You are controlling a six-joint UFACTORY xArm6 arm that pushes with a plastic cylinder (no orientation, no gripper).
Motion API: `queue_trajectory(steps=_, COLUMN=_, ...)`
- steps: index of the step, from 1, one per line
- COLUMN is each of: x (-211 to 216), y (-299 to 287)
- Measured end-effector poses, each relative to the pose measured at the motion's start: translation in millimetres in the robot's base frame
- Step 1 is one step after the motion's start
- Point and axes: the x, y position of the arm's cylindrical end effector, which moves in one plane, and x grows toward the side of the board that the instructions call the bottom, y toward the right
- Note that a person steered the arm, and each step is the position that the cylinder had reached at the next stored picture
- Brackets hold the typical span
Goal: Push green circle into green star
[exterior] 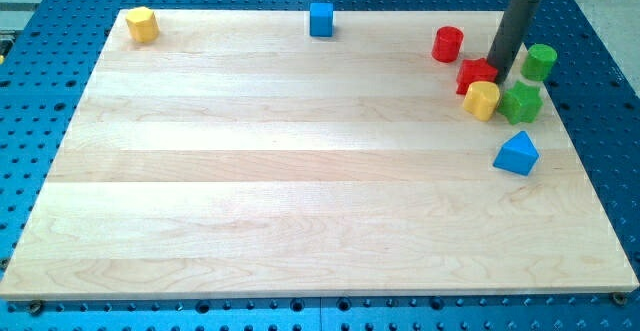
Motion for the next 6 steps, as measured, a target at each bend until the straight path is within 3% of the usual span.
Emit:
queue_trajectory(steps=2, x=-76, y=51)
queue_trajectory(steps=3, x=-27, y=85)
queue_trajectory(steps=5, x=40, y=-23)
queue_trajectory(steps=6, x=24, y=-17)
